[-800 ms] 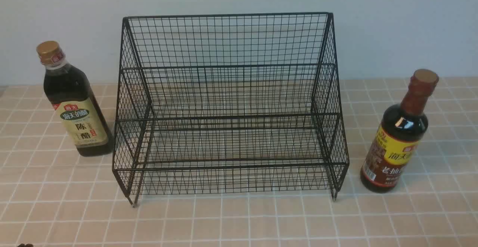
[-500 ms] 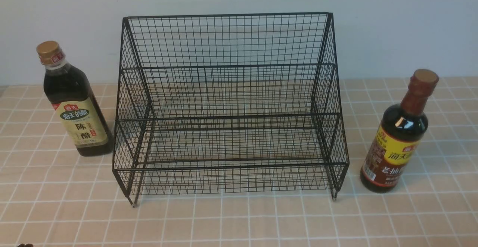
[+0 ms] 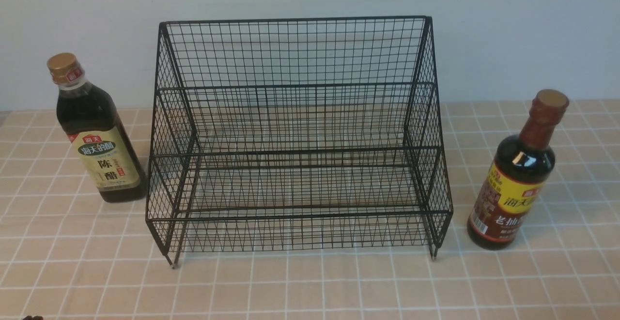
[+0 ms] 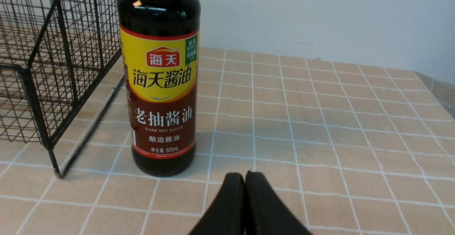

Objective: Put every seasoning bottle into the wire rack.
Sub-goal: Use the right arm to grab the condiment bottle closest to it

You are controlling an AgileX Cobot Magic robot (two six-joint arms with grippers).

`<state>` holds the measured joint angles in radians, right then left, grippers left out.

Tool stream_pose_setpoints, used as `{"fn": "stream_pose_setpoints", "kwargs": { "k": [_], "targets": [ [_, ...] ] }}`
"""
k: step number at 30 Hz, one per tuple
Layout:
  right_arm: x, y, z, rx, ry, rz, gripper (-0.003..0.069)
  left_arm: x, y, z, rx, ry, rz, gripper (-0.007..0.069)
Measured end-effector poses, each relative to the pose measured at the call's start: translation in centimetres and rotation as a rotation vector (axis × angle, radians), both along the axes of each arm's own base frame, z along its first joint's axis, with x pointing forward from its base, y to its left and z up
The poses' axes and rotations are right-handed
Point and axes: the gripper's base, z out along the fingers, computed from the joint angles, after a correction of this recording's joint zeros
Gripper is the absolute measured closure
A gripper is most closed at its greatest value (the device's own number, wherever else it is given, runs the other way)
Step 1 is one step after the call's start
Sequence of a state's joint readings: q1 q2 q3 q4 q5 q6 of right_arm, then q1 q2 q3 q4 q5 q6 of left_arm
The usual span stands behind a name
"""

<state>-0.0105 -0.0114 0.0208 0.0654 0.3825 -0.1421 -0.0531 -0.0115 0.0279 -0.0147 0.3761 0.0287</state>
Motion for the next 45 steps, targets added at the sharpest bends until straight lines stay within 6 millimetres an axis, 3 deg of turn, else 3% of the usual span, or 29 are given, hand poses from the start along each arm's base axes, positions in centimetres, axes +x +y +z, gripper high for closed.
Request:
{"fn": "stream_pose_setpoints", "kwargs": {
  "k": [4,6,8,13,21,24,25,27,28,29,31,36,39,40,42,44,45],
  "targets": [
    [0.0,0.1,0.2,0.057,-0.017,0.000,0.0673,0.0,0.0,0.0,0.000,0.000,0.000,0.0631],
    [0.1,0.3,0.4,0.217,-0.057,-0.004,0.0673,0.0,0.0,0.0,0.000,0.000,0.000,0.0631],
    [0.2,0.3,1.5,0.532,-0.168,-0.029,0.0673,0.0,0.0,0.0,0.000,0.000,0.000,0.0631],
    [0.1,-0.8,2.9,1.077,-0.351,-0.121,0.0673,0.0,0.0,0.0,0.000,0.000,0.000,0.0631],
    [-0.1,-1.8,3.2,1.224,-0.449,-0.204,0.0673,0.0,0.0,0.0,0.000,0.000,0.000,0.0631],
    [-0.2,-1.6,3.9,1.185,-0.440,-0.172,0.0673,0.0,0.0,0.0,0.000,0.001,0.000,0.0631],
    [-0.6,-1.1,6.1,1.083,-0.457,-0.099,0.0673,0.0,0.0,0.0,0.000,0.001,0.000,0.0631],
    [-0.9,-0.7,7.7,1.008,-0.465,-0.052,0.0673,0.0,0.0,0.0,0.000,0.001,0.000,0.0631],
    [-1.1,-0.1,10.5,0.875,-0.451,0.015,0.0673,0.0,0.0,0.0,0.000,0.001,0.000,0.0631],
    [-1.3,0.0,11.2,0.842,-0.462,0.027,0.0673,0.0,0.0,0.0,0.000,0.001,0.000,0.0631],
    [-0.6,0.8,14.6,0.669,-0.380,0.092,0.0673,0.0,0.0,0.0,0.000,0.001,0.000,0.0631],
    [3.4,2.2,19.2,0.405,-0.081,0.191,0.0673,0.0,0.0,0.0,0.000,0.001,0.000,0.0631],
    [7.1,2.4,19.8,0.286,0.141,0.210,0.0673,0.0,0.0,0.0,0.000,0.001,0.000,0.0631],
    [7.5,2.4,20.1,0.265,0.160,0.211,0.0672,0.0,0.0,0.0,0.000,0.001,0.000,0.0631],
    [10.3,2.2,20.5,0.213,0.246,0.203,0.0667,0.0,0.0,0.0,0.000,0.001,0.000,0.0631],
    [11.4,2.2,20.8,0.196,0.265,0.201,0.0661,0.0,0.0,0.0,0.000,0.001,0.000,0.0631],
    [13.1,2.1,21.2,0.181,0.290,0.205,0.0637,0.0,0.0,0.0,0.000,0.001,0.000,0.0631]
  ]
}}
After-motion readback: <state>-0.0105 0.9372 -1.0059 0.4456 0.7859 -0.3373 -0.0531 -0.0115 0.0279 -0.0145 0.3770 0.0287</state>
